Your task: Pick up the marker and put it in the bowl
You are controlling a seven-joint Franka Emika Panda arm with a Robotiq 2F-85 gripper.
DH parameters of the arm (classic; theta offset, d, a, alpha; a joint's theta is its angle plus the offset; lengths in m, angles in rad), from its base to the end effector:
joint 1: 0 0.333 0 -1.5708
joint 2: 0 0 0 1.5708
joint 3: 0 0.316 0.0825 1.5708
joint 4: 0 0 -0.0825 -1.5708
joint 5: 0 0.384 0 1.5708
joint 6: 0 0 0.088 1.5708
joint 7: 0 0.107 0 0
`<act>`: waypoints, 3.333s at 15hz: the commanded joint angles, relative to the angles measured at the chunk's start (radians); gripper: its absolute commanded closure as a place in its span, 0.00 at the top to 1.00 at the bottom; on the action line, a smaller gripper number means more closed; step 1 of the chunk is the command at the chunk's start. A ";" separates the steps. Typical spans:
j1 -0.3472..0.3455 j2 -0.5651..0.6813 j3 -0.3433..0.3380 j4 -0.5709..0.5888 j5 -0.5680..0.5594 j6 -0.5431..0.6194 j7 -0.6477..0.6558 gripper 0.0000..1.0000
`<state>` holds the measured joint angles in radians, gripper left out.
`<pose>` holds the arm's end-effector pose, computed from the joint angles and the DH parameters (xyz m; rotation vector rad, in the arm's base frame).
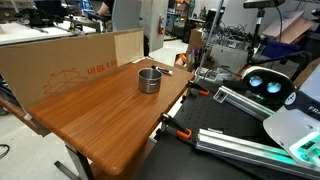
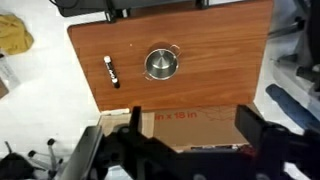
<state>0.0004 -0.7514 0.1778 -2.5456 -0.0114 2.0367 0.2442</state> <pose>0.3440 0.0687 0.5287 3.0284 -0.1440 0.3880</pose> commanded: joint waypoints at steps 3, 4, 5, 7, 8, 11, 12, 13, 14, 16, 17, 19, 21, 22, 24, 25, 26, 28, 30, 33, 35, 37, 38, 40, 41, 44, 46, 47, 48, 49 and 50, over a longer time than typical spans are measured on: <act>0.010 0.026 -0.022 0.014 -0.002 -0.028 -0.015 1.00; 0.003 0.041 -0.026 0.020 -0.008 -0.034 -0.016 1.00; -0.007 0.056 -0.030 0.022 -0.013 -0.035 -0.008 1.00; -0.023 0.091 -0.042 0.022 -0.032 -0.025 -0.009 1.00; -0.029 0.109 -0.054 0.021 -0.040 -0.023 -0.018 1.00; -0.043 0.167 -0.107 0.020 -0.054 -0.013 -0.067 1.00; -0.049 0.180 -0.133 0.017 -0.055 -0.009 -0.092 1.00; -0.061 0.201 -0.154 0.019 -0.062 -0.008 -0.113 1.00; -0.071 0.222 -0.180 0.020 -0.067 0.001 -0.144 1.00; -0.097 0.268 -0.218 0.028 -0.091 0.027 -0.188 1.00; -0.108 0.297 -0.237 0.029 -0.107 0.059 -0.212 1.00; -0.123 0.365 -0.268 0.056 -0.127 0.095 -0.262 1.00; -0.133 0.437 -0.290 0.086 -0.137 0.160 -0.291 1.00; -0.133 0.478 -0.299 0.107 -0.140 0.192 -0.306 1.00; -0.121 0.574 -0.318 0.172 -0.103 0.207 -0.360 1.00; -0.117 0.621 -0.324 0.205 -0.085 0.206 -0.393 1.00; -0.116 0.669 -0.327 0.239 -0.068 0.200 -0.430 1.00; -0.121 0.761 -0.323 0.302 -0.041 0.191 -0.488 1.00; -0.130 0.850 -0.312 0.361 -0.023 0.189 -0.524 1.00; -0.142 0.971 -0.300 0.432 -0.023 0.185 -0.558 1.00; -0.144 1.036 -0.296 0.463 -0.047 0.190 -0.557 1.00; -0.145 1.089 -0.296 0.482 -0.063 0.222 -0.549 1.00; -0.148 1.114 -0.294 0.492 -0.065 0.240 -0.553 1.00; -0.154 1.154 -0.290 0.511 -0.066 0.254 -0.561 1.00; -0.156 1.174 -0.288 0.526 -0.067 0.242 -0.565 1.00; -0.162 1.229 -0.286 0.565 -0.066 0.225 -0.564 1.00; -0.170 1.268 -0.283 0.593 -0.058 0.231 -0.562 1.00; -0.173 1.285 -0.281 0.606 -0.057 0.234 -0.560 1.00; -0.177 1.302 -0.279 0.616 -0.056 0.246 -0.559 1.00; -0.177 1.319 -0.280 0.627 -0.058 0.254 -0.547 1.00; -0.177 1.337 -0.279 0.641 -0.060 0.252 -0.543 1.00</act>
<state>-0.1536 0.5361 -0.1228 -1.9537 -0.0676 2.2812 -0.3046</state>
